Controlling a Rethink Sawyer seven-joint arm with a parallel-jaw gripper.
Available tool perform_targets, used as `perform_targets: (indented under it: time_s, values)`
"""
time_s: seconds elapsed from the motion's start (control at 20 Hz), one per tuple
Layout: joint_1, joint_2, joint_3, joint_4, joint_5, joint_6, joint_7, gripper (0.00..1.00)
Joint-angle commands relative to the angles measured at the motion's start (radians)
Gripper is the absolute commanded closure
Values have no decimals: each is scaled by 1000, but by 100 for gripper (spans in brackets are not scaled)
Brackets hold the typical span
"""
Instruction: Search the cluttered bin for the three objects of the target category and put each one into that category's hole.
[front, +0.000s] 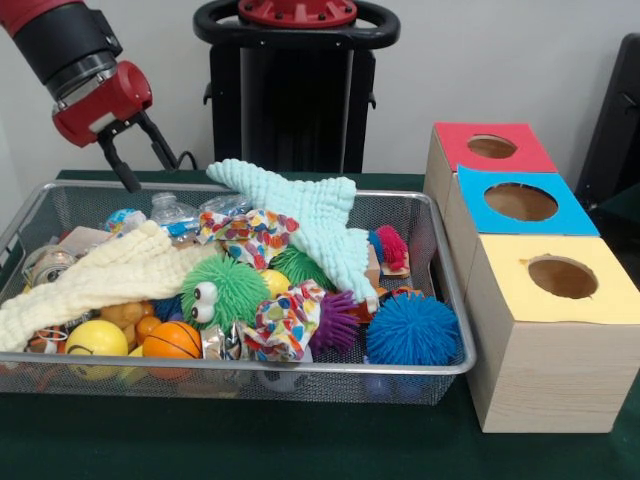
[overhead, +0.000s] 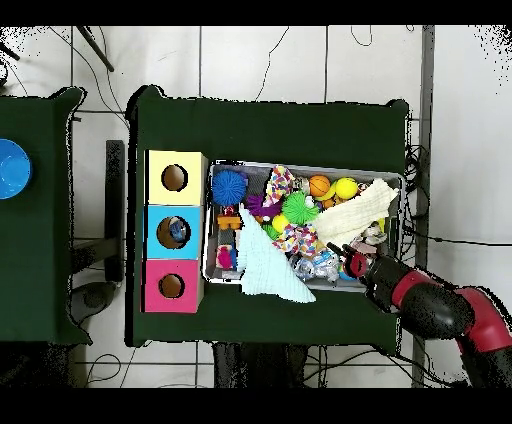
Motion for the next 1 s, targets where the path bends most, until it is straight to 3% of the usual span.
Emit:
perform_targets:
  time_s: [0.05, 1.0]
  values:
    - [-3, 57, -56, -114, -51, 54, -349, 0]
    - [-29, 116, -74, -123, -66, 46, -355, 0]
